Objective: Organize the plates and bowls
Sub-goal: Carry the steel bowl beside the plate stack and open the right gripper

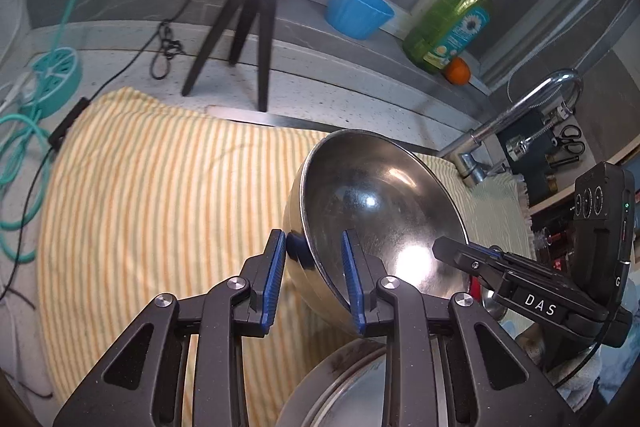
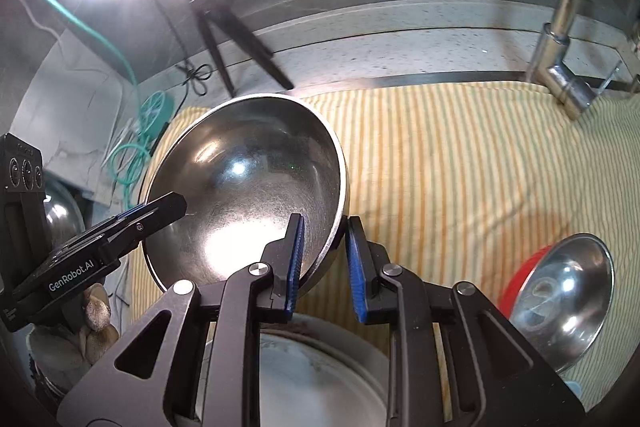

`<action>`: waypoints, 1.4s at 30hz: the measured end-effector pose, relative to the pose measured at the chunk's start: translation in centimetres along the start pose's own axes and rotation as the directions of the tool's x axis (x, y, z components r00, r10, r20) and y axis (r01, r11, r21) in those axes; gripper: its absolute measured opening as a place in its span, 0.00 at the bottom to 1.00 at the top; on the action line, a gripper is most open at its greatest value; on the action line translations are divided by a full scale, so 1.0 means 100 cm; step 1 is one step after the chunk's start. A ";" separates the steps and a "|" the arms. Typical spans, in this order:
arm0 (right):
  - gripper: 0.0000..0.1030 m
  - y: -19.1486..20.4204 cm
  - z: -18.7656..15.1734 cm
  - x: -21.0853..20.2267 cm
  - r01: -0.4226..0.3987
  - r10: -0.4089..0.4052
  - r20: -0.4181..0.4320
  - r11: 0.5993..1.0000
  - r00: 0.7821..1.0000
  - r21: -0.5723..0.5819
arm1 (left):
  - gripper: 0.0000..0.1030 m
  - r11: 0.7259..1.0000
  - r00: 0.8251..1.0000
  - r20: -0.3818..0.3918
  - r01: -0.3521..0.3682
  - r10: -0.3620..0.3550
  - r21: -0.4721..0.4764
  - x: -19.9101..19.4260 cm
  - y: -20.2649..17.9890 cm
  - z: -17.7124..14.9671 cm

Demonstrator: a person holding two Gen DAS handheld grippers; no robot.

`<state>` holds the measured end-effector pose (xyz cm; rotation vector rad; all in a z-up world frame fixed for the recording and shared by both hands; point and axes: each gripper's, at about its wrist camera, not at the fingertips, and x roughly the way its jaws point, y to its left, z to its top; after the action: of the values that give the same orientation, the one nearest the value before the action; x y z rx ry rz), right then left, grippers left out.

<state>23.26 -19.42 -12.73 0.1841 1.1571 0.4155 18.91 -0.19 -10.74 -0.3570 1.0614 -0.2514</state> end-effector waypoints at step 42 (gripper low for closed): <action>0.21 0.140 -0.099 0.040 -0.136 0.072 -0.201 0.935 0.977 -0.328 | 0.24 0.954 0.986 0.052 -0.138 0.157 -0.265 -0.096 0.101 -0.133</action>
<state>12.46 -5.75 -15.15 -0.0986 1.2420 0.7327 2.97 10.40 -12.99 -0.5167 1.0455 0.0363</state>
